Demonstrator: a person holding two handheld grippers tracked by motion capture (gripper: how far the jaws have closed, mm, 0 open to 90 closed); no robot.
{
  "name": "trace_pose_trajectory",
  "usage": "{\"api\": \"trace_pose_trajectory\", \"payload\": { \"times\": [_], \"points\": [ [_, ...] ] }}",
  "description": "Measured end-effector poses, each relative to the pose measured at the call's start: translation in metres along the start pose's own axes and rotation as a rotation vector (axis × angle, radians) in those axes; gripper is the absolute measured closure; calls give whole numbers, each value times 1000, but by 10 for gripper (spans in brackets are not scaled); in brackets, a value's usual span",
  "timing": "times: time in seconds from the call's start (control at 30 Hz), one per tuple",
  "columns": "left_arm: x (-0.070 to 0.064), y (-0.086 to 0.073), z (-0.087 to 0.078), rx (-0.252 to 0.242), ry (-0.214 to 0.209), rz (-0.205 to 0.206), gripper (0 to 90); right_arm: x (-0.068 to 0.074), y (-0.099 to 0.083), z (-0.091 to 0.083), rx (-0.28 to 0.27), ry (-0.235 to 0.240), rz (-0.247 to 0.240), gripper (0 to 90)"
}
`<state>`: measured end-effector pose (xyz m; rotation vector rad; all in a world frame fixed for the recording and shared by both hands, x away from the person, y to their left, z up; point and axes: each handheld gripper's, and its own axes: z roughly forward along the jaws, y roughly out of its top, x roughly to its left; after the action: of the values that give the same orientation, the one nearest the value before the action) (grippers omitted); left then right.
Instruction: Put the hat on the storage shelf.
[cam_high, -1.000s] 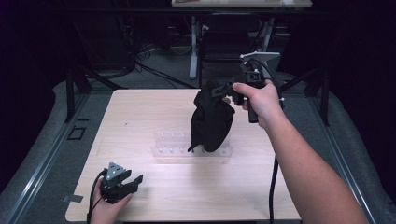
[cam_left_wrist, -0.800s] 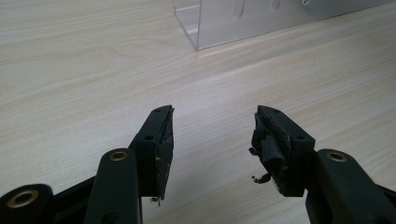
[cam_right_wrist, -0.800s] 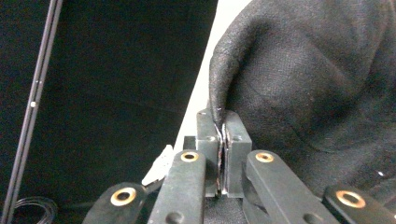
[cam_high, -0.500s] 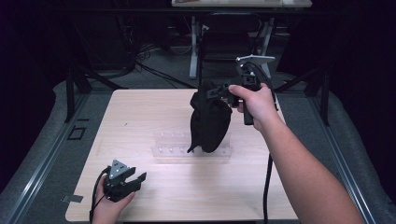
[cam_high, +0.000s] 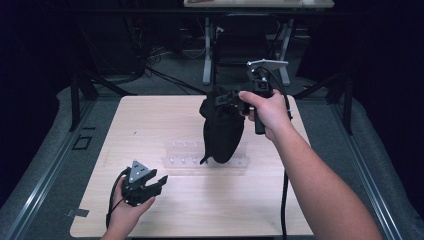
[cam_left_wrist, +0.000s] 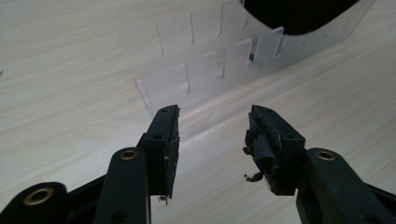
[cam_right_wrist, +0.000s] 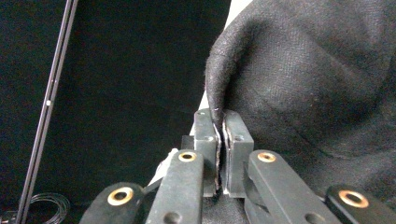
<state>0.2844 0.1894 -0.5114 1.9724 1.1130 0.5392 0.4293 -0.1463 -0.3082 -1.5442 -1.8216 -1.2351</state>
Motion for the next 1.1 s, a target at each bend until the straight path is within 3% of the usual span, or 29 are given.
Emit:
{"api": "trace_pose_trajectory", "payload": {
  "times": [0.3, 0.57, 1.1],
  "points": [
    [-20, 27, 3, -40, -22, 48, 517, 4, 0, 7, 1, 8, -2, 863],
    [-31, 39, 5, -44, -57, 78, 543, 5, 0, 12, 2, 23, -2, 854],
    [-61, 63, 13, -69, -70, 148, 594, 9, 1, 21, -6, 31, -7, 856]
  ]
}}
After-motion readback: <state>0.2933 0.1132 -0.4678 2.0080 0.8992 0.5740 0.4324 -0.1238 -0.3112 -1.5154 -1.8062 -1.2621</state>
